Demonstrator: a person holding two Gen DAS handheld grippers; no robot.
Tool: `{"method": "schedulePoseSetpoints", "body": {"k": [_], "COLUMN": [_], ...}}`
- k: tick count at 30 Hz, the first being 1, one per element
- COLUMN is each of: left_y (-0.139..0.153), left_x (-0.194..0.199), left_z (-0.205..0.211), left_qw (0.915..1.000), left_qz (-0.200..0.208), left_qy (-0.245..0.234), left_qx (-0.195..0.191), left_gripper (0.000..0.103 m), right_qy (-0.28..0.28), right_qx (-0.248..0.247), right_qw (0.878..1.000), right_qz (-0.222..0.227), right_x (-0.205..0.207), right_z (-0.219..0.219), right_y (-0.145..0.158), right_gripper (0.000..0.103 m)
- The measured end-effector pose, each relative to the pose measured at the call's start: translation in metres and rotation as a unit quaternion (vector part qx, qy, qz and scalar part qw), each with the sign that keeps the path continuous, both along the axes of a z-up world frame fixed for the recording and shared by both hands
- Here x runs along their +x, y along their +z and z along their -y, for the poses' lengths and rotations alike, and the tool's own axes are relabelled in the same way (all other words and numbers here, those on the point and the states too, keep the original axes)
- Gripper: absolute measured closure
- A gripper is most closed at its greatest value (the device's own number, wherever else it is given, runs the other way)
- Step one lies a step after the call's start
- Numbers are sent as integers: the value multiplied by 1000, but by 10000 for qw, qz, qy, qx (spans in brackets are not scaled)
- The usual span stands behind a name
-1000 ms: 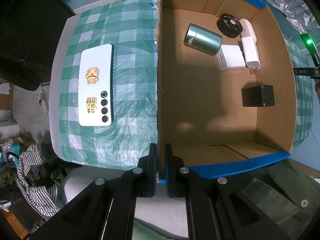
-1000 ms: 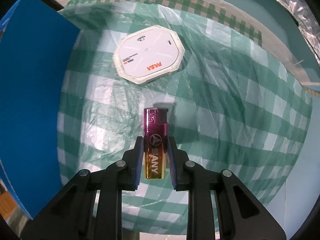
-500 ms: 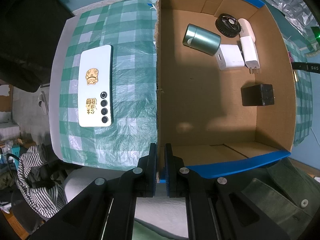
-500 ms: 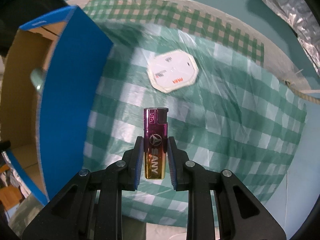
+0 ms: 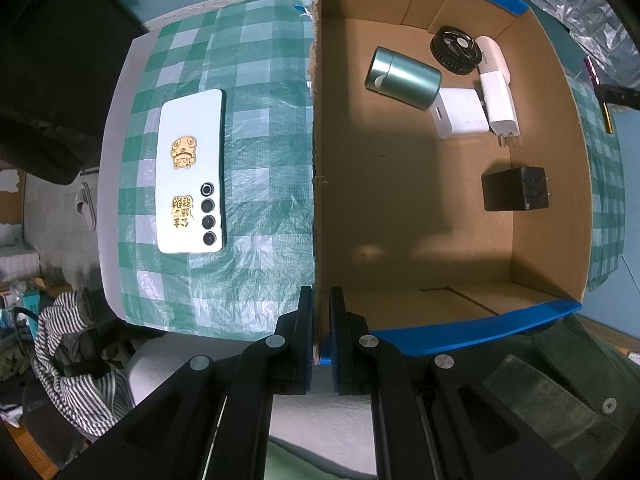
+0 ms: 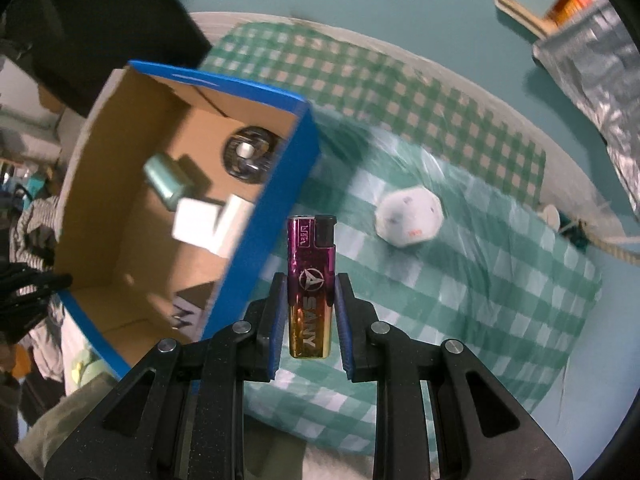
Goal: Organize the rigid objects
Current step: 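Carry the lighter into the box and open the right gripper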
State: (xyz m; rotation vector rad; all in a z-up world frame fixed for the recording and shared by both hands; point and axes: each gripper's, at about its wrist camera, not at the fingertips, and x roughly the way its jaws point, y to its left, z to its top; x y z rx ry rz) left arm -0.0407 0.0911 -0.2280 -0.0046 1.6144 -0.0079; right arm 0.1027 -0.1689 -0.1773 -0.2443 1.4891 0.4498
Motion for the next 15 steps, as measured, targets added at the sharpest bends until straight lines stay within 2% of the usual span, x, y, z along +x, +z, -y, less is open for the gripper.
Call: {"method": "schedulePoseSetpoints", "body": {"k": [8,15], "left_y": [0,0], "left_x": [0,0], "left_z": [0,0], "left_qw": [10000,10000], "left_qz": [-1,-1], "left_qy": [-2,-6], "left_qx": [5,5], "left_gripper": [96,96], "right_qy": [559,930], "right_qx": [70,27], "right_qw": [9984,9957], "right_qz": [105,38], "right_x": [-4,-10], "right_z": [-48,-83], "right_y": [12,0], "right_gripper": [81,81]}}
